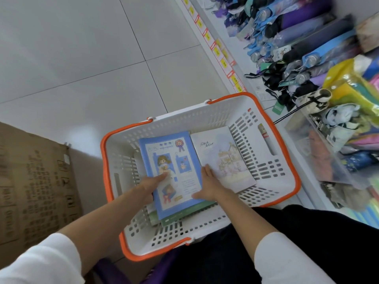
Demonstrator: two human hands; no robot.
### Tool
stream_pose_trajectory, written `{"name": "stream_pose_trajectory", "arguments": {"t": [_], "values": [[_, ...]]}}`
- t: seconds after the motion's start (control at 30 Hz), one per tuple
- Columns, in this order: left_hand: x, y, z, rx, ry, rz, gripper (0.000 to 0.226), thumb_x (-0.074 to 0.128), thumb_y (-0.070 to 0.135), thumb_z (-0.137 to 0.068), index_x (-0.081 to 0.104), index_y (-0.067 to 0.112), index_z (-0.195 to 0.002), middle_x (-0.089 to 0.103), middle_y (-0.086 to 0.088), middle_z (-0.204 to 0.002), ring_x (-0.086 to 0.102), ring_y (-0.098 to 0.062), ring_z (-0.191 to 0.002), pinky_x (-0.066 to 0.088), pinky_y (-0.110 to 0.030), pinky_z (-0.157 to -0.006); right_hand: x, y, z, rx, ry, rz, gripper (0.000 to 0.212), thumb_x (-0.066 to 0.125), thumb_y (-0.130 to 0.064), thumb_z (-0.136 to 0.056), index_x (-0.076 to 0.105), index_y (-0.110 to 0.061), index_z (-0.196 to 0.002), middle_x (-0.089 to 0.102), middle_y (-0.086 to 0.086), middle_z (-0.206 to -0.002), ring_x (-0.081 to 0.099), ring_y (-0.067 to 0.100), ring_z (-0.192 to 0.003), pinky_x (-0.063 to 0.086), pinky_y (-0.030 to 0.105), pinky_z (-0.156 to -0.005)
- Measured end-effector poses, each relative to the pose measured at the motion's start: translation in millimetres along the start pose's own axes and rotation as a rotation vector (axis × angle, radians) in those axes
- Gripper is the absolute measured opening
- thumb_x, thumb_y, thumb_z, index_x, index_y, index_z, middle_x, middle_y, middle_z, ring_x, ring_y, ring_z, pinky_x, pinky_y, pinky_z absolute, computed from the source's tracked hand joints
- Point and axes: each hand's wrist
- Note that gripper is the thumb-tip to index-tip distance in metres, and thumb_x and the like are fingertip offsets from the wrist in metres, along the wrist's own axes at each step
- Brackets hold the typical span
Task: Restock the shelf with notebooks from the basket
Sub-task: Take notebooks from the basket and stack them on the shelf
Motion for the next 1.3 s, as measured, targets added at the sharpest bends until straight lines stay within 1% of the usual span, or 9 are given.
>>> {"name": "stream_pose_trajectory", "arguments": {"t": [0.1, 0.23, 0.37, 0.47, 0.5, 0.63, 0.8, 1.13, 1.3], "values": [[-6, 5, 8, 0.002, -0.050, -0.014, 0.041, 0.077, 0.021, -0.079, 0.065, 0.002, -0.113, 0.070, -0.019, -0.106, 0.067, -0.036, -0.095, 0.054, -0.052, -0.083, -3, -9, 1, 0.004, 0.040, -0.183, 0.107, 0.068, -0.045, -0.085, -0.007, -0.011, -0.154, -0.020, 0.004, -0.160, -0.010, 0.023, -0.149, 0.012, 0.042, -0.121], [-4, 17, 31, 0.048, -0.216, -0.030, 0.028, 0.073, 0.018, -0.082, 0.067, 0.008, -0.107, 0.073, -0.015, -0.103, 0.071, -0.032, -0.083, 0.059, -0.046, -0.068, -18, -5, 15, 0.074, 0.137, -0.643, 0.105, 0.065, -0.072, -0.063, 0.029, -0.022, -0.149, 0.034, 0.000, -0.153, 0.038, 0.025, -0.138, 0.038, 0.048, -0.110], [15, 36, 58, 0.117, -0.317, -0.053, 0.023, 0.070, 0.018, -0.085, 0.067, 0.009, -0.106, 0.073, -0.016, -0.102, 0.072, -0.032, -0.080, 0.060, -0.047, -0.069, -43, -7, 55, 0.128, 0.209, -0.822, 0.074, 0.054, -0.058, -0.089, 0.038, -0.013, -0.145, 0.043, 0.002, -0.144, 0.046, 0.027, -0.130, 0.038, 0.039, -0.106], [37, 49, 78, 0.183, -0.376, -0.091, 0.026, 0.069, 0.015, -0.086, 0.066, 0.008, -0.110, 0.072, -0.016, -0.103, 0.072, -0.033, -0.082, 0.060, -0.048, -0.067, -68, 5, 92, 0.099, 0.391, -0.882, 0.036, 0.059, -0.040, -0.093, 0.064, -0.007, -0.108, 0.060, 0.023, -0.112, 0.059, 0.035, -0.103, 0.026, 0.046, -0.075], [43, 54, 84, 0.198, -0.388, -0.107, 0.029, 0.069, 0.016, -0.085, 0.065, 0.008, -0.113, 0.072, -0.017, -0.105, 0.071, -0.034, -0.086, 0.059, -0.049, -0.070, -79, 7, 103, 0.092, 0.424, -0.924, 0.032, 0.059, -0.033, -0.095, 0.064, -0.006, -0.112, 0.059, 0.024, -0.118, 0.059, 0.036, -0.107, 0.028, 0.050, -0.113], [76, 71, 115, 0.257, -0.434, -0.127, 0.025, 0.070, 0.016, -0.085, 0.066, 0.009, -0.109, 0.071, -0.017, -0.105, 0.070, -0.034, -0.085, 0.059, -0.049, -0.068, -112, 14, 156, 0.086, 0.449, -1.070, 0.053, 0.059, -0.031, -0.096, 0.043, -0.010, -0.142, 0.042, -0.001, -0.147, 0.039, 0.025, -0.137, 0.032, 0.046, -0.114], [129, 97, 168, 0.434, -0.445, -0.207, 0.025, 0.073, 0.009, -0.081, 0.066, 0.008, -0.105, 0.070, -0.018, -0.103, 0.069, -0.032, -0.078, 0.057, -0.043, -0.062, -137, 23, 233, -0.089, 0.552, -1.008, 0.042, 0.046, -0.015, -0.102, 0.038, -0.015, -0.143, 0.052, 0.002, -0.135, 0.052, 0.028, -0.125, 0.048, 0.036, -0.096], [247, 131, 336, 0.776, -0.747, -0.342, 0.026, 0.072, 0.011, -0.084, 0.066, 0.012, -0.109, 0.072, -0.012, -0.099, 0.070, -0.030, -0.082, 0.057, -0.041, -0.061, -183, 64, 403, -0.102, 1.366, -0.827, 0.021, 0.057, -0.014, -0.095, 0.058, -0.012, -0.115, 0.063, 0.005, -0.117, 0.063, 0.023, -0.100, 0.053, 0.043, -0.089], [315, 127, 421, 0.876, -0.873, -0.417, 0.027, 0.066, 0.014, -0.089, 0.063, 0.012, -0.116, 0.071, -0.013, -0.100, 0.070, -0.033, -0.084, 0.058, -0.042, -0.061, -192, 98, 491, -0.150, 1.621, -0.905, 0.023, 0.061, -0.004, -0.091, 0.062, -0.013, -0.112, 0.068, 0.008, -0.100, 0.068, 0.019, -0.081, 0.058, 0.026, -0.069]]}}
Point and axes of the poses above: each hand's wrist, its own z-axis away from the middle knuckle, its own x-axis out of the palm, y = z × x
